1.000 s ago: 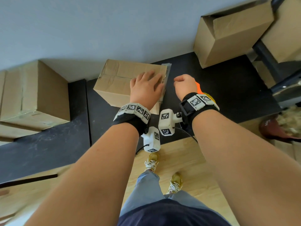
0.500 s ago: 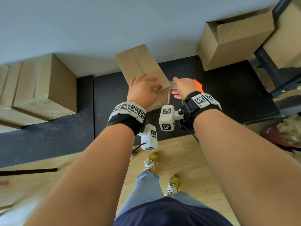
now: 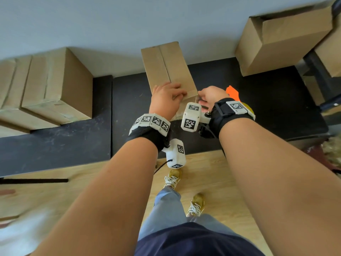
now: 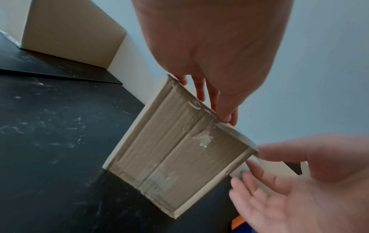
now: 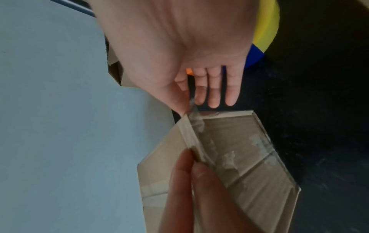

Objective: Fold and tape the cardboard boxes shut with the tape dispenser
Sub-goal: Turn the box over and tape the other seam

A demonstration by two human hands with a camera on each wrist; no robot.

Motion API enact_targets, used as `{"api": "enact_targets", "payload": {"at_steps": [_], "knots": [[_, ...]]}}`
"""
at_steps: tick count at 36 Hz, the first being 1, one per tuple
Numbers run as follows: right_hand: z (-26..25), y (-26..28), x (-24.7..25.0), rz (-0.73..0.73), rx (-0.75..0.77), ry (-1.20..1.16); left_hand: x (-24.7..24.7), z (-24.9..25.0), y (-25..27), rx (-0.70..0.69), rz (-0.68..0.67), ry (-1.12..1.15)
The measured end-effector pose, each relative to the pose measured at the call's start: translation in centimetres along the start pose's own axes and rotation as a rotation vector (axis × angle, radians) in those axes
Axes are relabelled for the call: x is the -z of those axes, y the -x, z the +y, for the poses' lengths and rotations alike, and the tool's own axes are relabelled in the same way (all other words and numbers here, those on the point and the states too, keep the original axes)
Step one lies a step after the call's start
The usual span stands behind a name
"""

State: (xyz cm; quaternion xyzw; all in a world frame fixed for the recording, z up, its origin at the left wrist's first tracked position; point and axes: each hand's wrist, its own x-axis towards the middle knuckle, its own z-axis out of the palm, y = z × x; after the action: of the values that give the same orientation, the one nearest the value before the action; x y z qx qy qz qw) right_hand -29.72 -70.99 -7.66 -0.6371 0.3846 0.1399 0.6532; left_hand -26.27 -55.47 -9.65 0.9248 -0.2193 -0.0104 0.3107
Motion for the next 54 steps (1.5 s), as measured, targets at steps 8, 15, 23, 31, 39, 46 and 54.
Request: {"api": "enact_targets", "payload": {"at_steps": [8, 15, 23, 31, 39, 46, 54], "knots": [[-0.4, 1.0, -0.1, 0.174, 0.096, 0.279, -0.2, 0.3, 0.7, 0.005, 0.108, -0.115], [0.6, 0.5, -0.6, 0.392, 0.446, 0.395, 0.8, -0.2, 2.6, 0.158, 0.417, -0.066], [0.7, 0.8, -1.2, 0.23, 0.553, 0.718, 2.1, -1.7, 5.1, 0.361, 0.35, 0.066], [2.0, 0.9, -0.9, 0.267, 0.724, 0.704, 2.3, -2.5, 5.2, 0.452, 0.356, 0.162], [3.1, 0.5, -0.7, 0.252, 0.851, 0.747, 2.1, -3.7, 5.1, 0.507, 0.382, 0.33], [3.6, 0.6, -1.2, 0.284, 0.916, 0.817, 2.3, -3.9, 5.3, 0.448, 0.325, 0.298], [3.4, 0.8, -1.6, 0.331, 0.914, 0.855, 2.3, -3.7, 4.9, 0.384, 0.305, 0.141]]}}
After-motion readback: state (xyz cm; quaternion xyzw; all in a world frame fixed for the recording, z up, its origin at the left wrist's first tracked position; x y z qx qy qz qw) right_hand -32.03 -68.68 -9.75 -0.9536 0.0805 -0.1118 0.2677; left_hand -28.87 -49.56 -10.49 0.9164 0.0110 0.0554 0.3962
